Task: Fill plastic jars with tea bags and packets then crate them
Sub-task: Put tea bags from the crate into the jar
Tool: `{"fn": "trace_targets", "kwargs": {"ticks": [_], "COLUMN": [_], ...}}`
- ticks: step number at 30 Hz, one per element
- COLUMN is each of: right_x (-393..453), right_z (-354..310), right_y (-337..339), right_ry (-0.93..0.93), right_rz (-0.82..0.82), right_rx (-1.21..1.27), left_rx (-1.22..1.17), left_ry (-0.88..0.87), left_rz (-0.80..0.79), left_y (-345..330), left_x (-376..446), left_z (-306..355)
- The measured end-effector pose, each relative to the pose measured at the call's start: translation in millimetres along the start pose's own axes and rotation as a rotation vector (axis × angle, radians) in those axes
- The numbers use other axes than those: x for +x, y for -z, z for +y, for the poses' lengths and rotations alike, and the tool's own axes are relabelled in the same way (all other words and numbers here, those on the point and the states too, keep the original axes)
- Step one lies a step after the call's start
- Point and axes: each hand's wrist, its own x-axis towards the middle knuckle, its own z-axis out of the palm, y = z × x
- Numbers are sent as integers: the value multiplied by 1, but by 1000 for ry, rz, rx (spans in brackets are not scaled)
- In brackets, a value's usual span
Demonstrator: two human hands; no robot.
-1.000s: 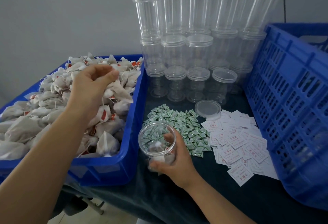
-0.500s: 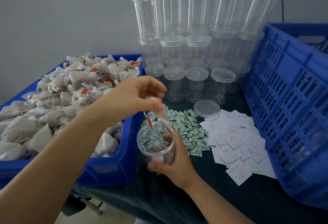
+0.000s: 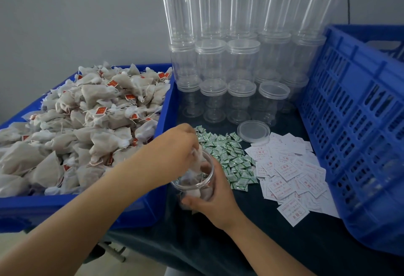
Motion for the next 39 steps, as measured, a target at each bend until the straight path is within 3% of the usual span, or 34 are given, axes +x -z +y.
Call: {"fn": "trace_targets", "kwargs": {"ticks": [18,23,27,35,39], "right_x": [0,0,1,0,-1], "right_z": [-1,1,1,1,-2], "right_y": [1,2,2,2,3], "right_ry": [17,7,15,26,21], "right_rz": [32,46,47,26,25], "right_rx": [-81,-81,-130,-149,-163], "left_rx": [292,258,162,202,207], "left_ry": [-127,-90,-45,-87,-101], "left_rz": [-143,-178,-273,-555,-468], "left_y": [-17,-26,-28,-33,-39], "left_x": [6,16,21,32,33], "left_z": [14,16,11,5,6]}}
